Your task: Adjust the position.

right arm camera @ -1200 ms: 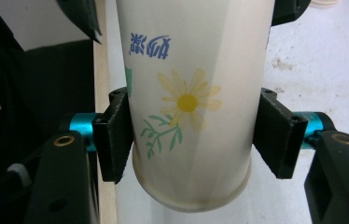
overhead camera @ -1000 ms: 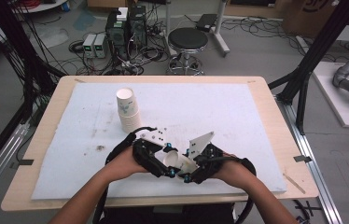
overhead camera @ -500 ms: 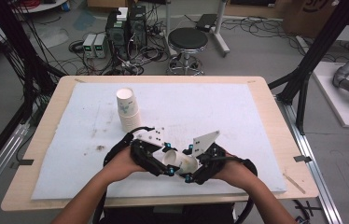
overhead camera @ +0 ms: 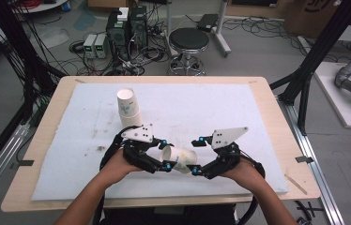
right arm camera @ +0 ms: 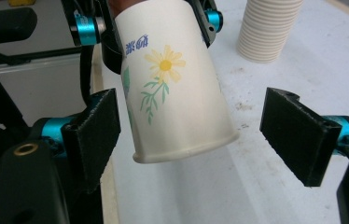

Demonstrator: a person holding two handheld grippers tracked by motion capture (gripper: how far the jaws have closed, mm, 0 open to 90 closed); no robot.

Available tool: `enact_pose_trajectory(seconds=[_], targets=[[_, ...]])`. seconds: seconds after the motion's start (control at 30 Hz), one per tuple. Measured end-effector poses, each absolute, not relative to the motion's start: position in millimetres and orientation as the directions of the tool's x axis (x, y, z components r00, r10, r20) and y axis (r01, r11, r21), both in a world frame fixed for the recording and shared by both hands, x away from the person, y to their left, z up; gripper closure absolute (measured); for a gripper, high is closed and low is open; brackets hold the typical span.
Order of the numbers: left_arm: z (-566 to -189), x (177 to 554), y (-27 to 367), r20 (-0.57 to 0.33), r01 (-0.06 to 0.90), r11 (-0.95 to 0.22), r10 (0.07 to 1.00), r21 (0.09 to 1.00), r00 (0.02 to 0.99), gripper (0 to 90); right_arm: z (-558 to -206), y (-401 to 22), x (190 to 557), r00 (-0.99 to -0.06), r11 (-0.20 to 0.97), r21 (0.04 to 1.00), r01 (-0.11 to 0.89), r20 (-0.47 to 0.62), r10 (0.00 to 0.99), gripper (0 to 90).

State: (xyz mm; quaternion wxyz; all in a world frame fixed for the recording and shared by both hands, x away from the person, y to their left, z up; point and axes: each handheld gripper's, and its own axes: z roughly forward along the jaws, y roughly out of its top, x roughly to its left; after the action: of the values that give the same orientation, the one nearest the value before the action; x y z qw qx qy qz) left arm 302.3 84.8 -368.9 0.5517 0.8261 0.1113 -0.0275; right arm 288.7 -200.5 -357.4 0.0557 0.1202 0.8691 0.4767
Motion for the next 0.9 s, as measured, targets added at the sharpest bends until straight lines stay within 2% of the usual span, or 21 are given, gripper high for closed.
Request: enact_pose_trajectory(seconds=[0.37,0.63,0.9], targets=[[-382.2,295.5,96.9,-0.165,0.209,-0.266,0.179,0.941,0.97,37.2,-376.7,-217.5,274.2,-0.94,0.39,0.912,0.128,-0.014,0.34,20.7],[-388.8,291.0,105.3,-0.172,0.207,-0.194,0.184,0.959,0.968,37.2,-399.7,-223.4,269.7,-0.941,0.329,0.93,0.166,0.049,0.336,20.9],[-387.9,287.8,103.6,-0.162,0.192,-0.19,0.162,0.963,0.973,37.3,-400.7,-223.6,270.6,-0.949,0.316,0.935,0.161,0.059,0.309,21.3]])
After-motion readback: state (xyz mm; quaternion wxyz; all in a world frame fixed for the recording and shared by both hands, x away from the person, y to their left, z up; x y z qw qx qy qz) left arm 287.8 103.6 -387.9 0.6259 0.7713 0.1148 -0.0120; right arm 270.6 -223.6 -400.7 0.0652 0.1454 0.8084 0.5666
